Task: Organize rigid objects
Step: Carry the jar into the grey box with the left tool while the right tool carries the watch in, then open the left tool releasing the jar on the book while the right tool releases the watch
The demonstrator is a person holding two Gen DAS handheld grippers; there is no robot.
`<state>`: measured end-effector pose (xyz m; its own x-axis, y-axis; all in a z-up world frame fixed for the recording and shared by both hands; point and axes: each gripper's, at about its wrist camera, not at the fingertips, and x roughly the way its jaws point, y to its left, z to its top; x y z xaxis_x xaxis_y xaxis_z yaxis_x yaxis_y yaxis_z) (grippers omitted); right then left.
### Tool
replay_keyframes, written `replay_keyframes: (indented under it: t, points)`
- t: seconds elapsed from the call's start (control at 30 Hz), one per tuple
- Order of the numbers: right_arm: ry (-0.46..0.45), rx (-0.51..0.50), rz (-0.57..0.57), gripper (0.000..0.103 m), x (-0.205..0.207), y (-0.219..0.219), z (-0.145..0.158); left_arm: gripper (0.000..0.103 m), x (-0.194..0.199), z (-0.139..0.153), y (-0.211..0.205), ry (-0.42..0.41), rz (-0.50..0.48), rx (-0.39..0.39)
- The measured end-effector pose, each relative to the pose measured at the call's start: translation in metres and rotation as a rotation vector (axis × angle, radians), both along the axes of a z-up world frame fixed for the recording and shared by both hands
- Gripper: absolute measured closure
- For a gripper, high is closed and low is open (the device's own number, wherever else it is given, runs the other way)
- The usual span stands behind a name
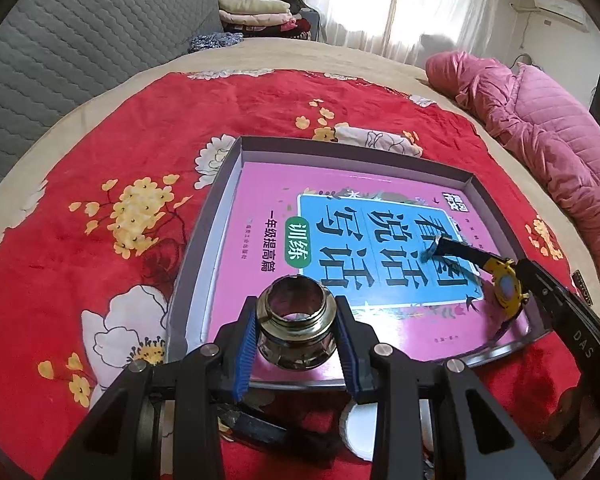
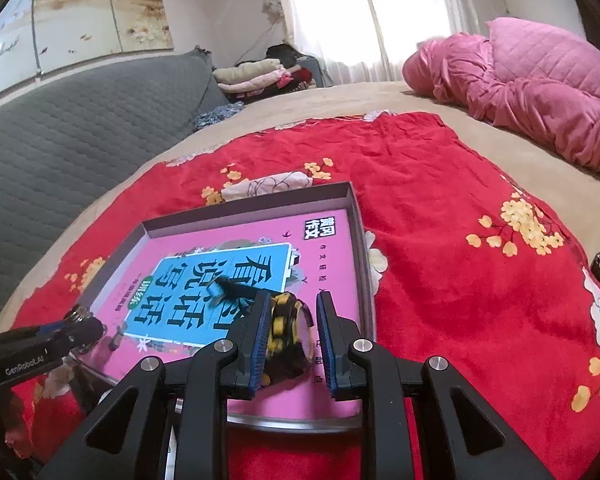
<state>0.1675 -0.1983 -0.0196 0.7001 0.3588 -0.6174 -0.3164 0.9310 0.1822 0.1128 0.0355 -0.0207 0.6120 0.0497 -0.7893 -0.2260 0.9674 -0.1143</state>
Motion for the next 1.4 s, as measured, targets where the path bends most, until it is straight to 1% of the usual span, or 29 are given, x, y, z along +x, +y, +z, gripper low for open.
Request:
replay_keyframes:
  t: [0.33,0.57,0.67,0.77,0.83,0.93,1.23,1.4]
  points:
    - [0.049,-0.072,0.018,0.079,0.006,0.011,-0.013,0.067,0.007,-0.010,0.002,0.028,0.000,0.007]
    - [0.041,-0.109,0.016,0.079,0.007,0.014,-0.015,0.067,0.012,-0.013,0.005,0.031,0.006,0.017]
    - [0.023,-0.158,-0.015,0.079,0.007,0.012,-0.014,0.067,0.015,-0.013,0.006,0.032,0.009,0.026]
    - [0.025,-0.154,-0.029,0.080,0.009,0.007,-0.014,0.067,0.017,-0.014,0.009,0.029,0.017,0.030]
    - [0.020,-0.169,-0.024,0.080,0.008,0.009,-0.014,0.067,0.018,-0.015,0.011,0.030,0.024,0.030]
    - [0.019,-0.176,-0.013,0.079,0.007,0.011,-0.015,0.066,0.018,-0.017,0.013,0.039,0.029,0.015]
    - [0.029,-0.122,-0.027,0.078,0.008,0.004,-0.013,0.066,0.017,-0.017,0.014,0.051,0.029,0.002]
    - [0.027,-0.118,-0.028,0.077,0.008,0.004,-0.011,0.066,0.016,-0.017,0.015,0.054,0.033,-0.002]
